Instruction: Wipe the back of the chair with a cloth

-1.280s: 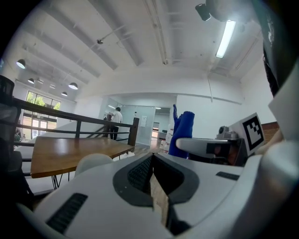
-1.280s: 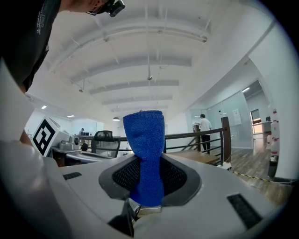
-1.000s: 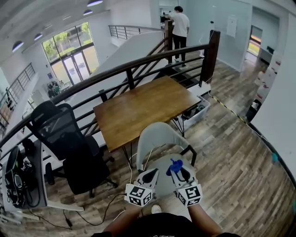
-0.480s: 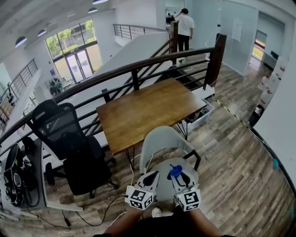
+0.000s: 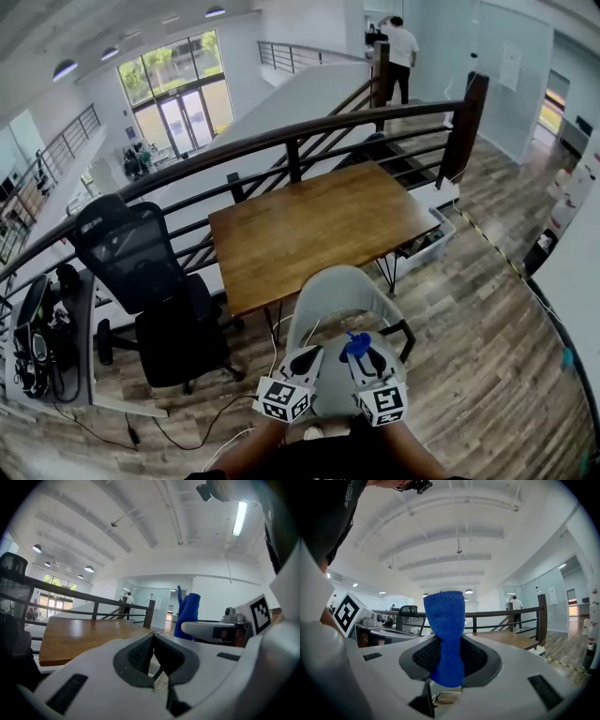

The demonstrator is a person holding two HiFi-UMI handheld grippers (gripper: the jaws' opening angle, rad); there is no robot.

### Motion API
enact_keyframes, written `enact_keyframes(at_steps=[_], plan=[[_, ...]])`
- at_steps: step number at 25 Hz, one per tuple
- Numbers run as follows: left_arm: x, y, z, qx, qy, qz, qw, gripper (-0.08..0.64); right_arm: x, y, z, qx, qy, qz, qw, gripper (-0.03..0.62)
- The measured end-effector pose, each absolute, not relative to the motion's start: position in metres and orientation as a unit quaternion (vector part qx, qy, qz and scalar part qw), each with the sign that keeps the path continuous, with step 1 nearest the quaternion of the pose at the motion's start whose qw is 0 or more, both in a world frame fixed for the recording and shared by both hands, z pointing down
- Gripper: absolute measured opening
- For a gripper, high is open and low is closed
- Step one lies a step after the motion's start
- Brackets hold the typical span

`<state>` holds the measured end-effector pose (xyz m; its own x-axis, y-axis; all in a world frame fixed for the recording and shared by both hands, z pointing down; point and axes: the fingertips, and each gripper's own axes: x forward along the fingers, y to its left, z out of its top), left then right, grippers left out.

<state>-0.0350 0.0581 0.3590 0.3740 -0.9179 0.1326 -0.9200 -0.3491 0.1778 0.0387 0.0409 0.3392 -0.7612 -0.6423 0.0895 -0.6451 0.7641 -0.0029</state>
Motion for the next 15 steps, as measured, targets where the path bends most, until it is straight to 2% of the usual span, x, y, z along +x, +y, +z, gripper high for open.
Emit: enact_keyframes(at_steps=[15], plan=[[-0.022, -0.043, 0.363, 0.770, -0.627, 0.005, 0.118, 0.008, 0.029, -0.076, 0.362, 0.232, -0.970, 0.044, 0.052, 0.120]])
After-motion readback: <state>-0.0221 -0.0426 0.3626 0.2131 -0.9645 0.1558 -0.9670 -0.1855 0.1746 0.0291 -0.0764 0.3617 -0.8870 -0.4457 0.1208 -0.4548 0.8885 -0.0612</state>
